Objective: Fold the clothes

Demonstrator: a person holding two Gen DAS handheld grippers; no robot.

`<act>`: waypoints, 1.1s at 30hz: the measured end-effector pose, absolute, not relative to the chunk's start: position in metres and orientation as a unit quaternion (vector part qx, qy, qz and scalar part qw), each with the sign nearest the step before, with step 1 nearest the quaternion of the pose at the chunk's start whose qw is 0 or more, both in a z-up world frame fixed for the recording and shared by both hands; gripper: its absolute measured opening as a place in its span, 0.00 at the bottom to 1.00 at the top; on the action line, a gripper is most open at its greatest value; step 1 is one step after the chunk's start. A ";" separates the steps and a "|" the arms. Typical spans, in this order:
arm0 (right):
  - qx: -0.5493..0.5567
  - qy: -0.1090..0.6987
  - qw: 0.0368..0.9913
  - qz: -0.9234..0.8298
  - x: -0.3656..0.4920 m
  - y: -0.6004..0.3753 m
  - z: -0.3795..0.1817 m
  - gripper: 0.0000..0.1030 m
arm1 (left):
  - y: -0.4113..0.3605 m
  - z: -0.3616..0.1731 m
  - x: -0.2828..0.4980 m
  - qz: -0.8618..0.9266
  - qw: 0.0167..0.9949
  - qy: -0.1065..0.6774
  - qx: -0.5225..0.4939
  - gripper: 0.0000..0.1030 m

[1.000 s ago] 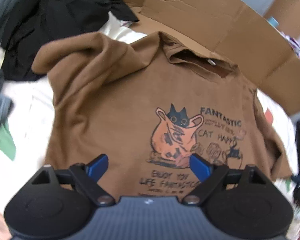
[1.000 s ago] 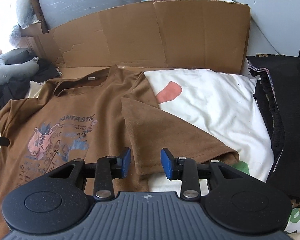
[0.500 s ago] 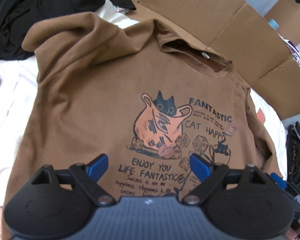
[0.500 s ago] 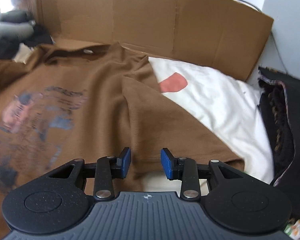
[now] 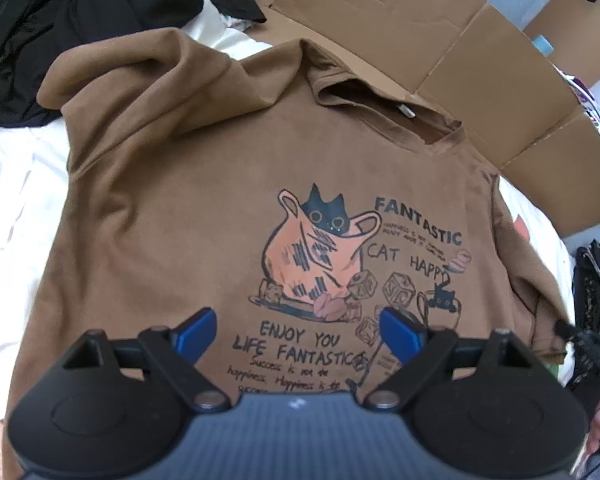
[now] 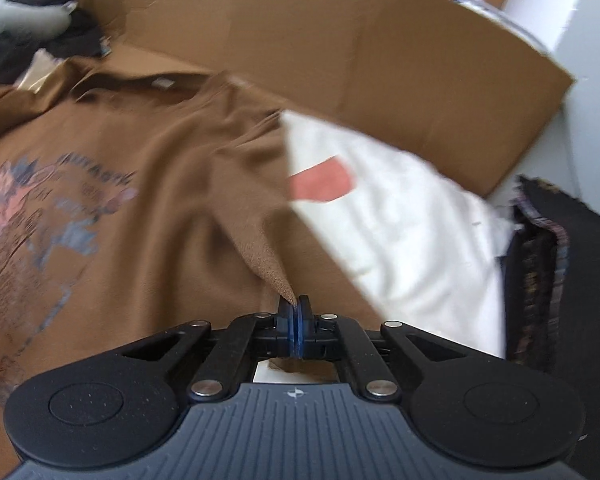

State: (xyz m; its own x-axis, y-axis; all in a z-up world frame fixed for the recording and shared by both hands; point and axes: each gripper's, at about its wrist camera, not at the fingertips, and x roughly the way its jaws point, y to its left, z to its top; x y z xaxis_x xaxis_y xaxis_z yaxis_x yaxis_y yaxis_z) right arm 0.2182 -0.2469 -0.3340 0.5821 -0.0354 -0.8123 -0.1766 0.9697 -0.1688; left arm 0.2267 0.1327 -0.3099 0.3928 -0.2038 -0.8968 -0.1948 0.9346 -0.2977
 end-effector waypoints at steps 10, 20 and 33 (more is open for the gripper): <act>-0.169 0.448 0.878 -0.009 0.251 -0.314 -0.317 0.03 | 0.129 -0.310 0.230 -0.011 0.818 0.553 -0.157 0.87; -0.151 0.482 0.862 -0.038 0.289 -0.364 -0.319 0.03 | 0.127 -0.315 0.235 -0.014 0.812 0.560 -0.161 0.87; -0.212 0.509 0.830 -0.088 0.326 -0.371 -0.337 0.03 | 0.131 -0.318 0.235 -0.011 0.810 0.563 -0.162 0.87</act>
